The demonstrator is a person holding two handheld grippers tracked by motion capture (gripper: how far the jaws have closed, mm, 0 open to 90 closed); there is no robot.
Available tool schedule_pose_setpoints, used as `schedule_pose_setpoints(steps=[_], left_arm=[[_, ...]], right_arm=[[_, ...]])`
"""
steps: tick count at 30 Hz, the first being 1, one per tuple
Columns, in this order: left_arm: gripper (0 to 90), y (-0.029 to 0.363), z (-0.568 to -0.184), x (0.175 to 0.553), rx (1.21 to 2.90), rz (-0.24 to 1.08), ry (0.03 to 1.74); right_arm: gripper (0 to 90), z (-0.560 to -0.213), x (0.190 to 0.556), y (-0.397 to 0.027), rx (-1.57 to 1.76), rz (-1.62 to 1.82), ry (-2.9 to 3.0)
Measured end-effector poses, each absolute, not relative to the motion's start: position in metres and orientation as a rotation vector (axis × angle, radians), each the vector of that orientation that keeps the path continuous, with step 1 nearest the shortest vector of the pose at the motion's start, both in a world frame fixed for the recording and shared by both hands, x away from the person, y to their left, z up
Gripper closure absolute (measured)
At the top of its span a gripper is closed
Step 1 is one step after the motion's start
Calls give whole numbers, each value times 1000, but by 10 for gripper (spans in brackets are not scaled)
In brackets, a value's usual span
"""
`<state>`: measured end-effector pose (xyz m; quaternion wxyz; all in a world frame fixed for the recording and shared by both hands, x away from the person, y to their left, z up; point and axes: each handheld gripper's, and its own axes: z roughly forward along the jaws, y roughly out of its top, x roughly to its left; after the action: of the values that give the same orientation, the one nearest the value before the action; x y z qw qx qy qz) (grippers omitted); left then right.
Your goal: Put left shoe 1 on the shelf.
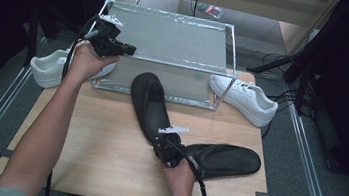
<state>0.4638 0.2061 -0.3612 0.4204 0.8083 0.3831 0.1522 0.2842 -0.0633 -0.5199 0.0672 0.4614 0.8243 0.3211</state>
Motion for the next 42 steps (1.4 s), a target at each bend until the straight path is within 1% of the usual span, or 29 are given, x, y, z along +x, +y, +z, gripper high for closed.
schedule_pose_setpoints(steps=[14,29,38,42], left_arm=[[891,205,-361,463,2026,385,965],[888,204,-361,463,2036,410,961],[887,205,-362,464,2031,397,961],[887,205,-362,464,2030,397,958]], right_arm=[[900,-524,301,-55,1394,958,2490],[900,-527,338,-36,1395,1006,2473],[900,-525,361,-24,1404,1025,2485],[900,-521,365,-22,1403,1057,2484]])
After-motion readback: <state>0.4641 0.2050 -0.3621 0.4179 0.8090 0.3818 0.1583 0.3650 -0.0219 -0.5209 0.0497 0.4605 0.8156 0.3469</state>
